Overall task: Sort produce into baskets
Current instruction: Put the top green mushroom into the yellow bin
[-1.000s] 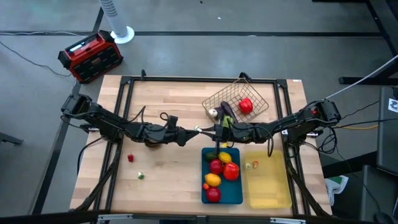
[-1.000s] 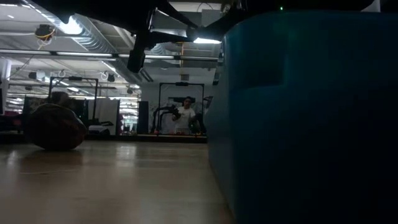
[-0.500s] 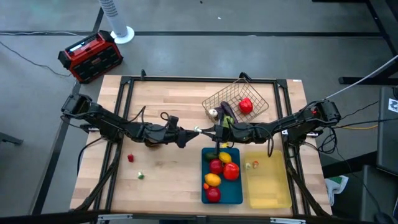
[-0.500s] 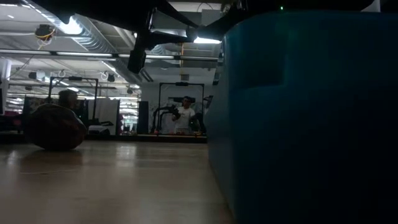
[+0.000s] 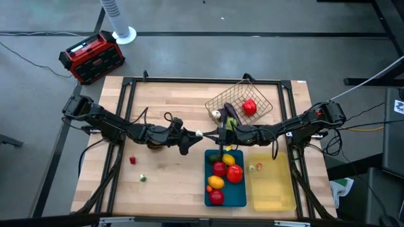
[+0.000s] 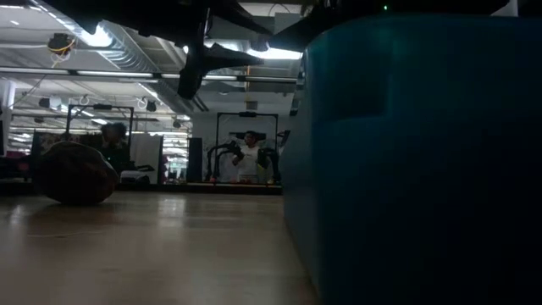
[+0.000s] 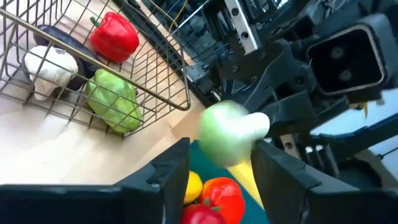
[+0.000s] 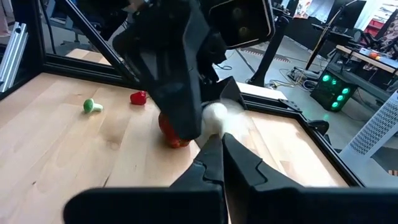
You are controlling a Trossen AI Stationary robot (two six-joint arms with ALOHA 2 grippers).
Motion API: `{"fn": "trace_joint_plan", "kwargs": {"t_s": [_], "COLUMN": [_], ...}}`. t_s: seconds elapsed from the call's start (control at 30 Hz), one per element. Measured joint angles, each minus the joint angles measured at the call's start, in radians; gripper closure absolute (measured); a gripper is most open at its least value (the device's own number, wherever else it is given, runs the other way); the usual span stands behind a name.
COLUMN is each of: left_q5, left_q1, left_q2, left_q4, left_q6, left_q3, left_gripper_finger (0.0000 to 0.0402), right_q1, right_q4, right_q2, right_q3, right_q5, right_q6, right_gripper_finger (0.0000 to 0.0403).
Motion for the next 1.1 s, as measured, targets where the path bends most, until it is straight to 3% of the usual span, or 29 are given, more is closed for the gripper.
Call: {"fn": "trace_joint_plan", "kwargs": {"t_s": [0.33,0.73,1.1], "left_q5": [0.012,0.012,0.012], "left_q1": [0.0,-0.001,-0.001], "left_q2": [0.0,0.0,0.0], "left_q4": [-0.086,-0.098,-0.097], "left_q6": [-0.006,-0.022,-0.021], "left_q3": [0.0,-0.001,-0.001], "left_gripper_finger": [0.0218,0.0256,0.0268], "right_q1": [0.0,0.0,-0.001], "right_q4": [-0.004,-0.004,-0.03], "right_q2": [0.0,-0.001,-0.001], "right_q3": [0.0,0.0,0.0], "right_q5": [0.007,0.008,0.008], "right_q6": [0.0,0.0,-0.003], "right_gripper_finger": [0.0403,0.0401,0.0344]}}
